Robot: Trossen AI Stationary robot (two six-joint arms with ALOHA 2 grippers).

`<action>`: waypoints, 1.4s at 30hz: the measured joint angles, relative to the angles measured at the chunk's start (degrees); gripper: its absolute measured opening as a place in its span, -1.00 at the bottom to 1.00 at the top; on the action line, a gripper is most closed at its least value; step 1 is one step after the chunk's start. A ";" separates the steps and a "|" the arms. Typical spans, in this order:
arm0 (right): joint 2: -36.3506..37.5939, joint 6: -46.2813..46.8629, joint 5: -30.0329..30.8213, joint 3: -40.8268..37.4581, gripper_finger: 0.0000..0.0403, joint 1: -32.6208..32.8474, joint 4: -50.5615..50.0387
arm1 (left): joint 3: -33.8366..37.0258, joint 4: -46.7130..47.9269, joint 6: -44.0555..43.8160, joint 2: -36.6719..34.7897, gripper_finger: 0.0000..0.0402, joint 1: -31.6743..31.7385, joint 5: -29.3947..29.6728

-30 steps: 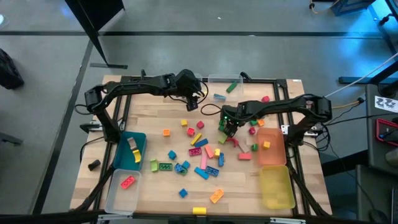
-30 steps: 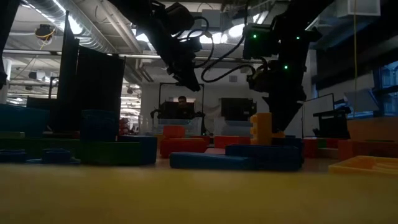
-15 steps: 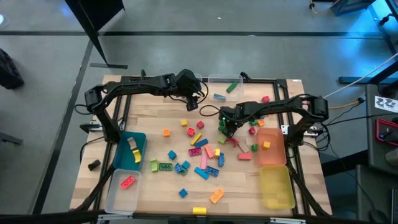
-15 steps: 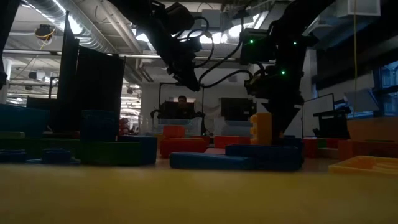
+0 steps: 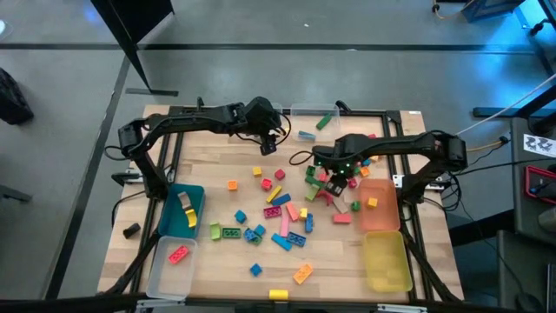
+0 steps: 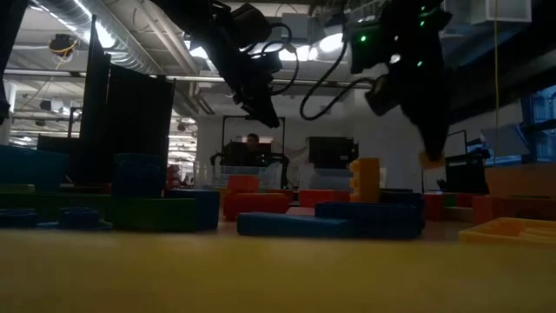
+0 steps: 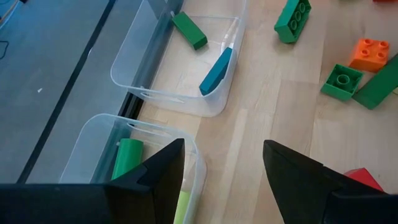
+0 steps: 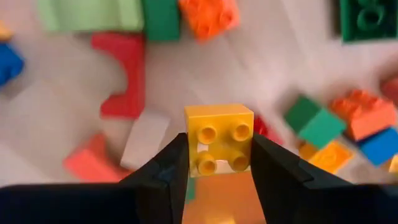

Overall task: Sort blocks by size
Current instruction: Put the yellow game piece into the orange bin

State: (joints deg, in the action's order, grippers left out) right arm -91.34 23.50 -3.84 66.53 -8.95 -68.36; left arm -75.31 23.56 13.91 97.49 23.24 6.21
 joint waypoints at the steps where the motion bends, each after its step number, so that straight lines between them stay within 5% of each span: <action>1: 0.63 -0.01 -0.97 0.19 -0.29 0.00 -1.44 | 0.00 0.00 0.00 0.00 0.01 -0.02 0.00; 15: 11.15 2.62 -6.26 0.49 -0.28 7.29 -13.94 | 0.00 0.02 0.19 0.00 0.01 0.00 0.00; 21: 12.54 16.67 0.90 -1.01 -0.25 15.74 -22.13 | 0.00 0.02 0.22 0.00 0.01 -0.01 -0.01; 31: 13.46 24.73 -1.76 -10.64 -0.24 24.77 -16.43 | 0.00 -0.17 -1.66 0.02 0.01 -0.02 -0.01; 42: 13.46 27.91 -0.61 -13.12 -0.03 25.14 -16.37 | 0.02 8.68 -5.54 0.04 0.01 -0.66 -2.63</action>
State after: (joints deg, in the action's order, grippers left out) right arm -77.89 51.40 -4.46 53.41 16.18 -84.73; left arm -75.29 32.23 8.37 97.54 22.58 3.58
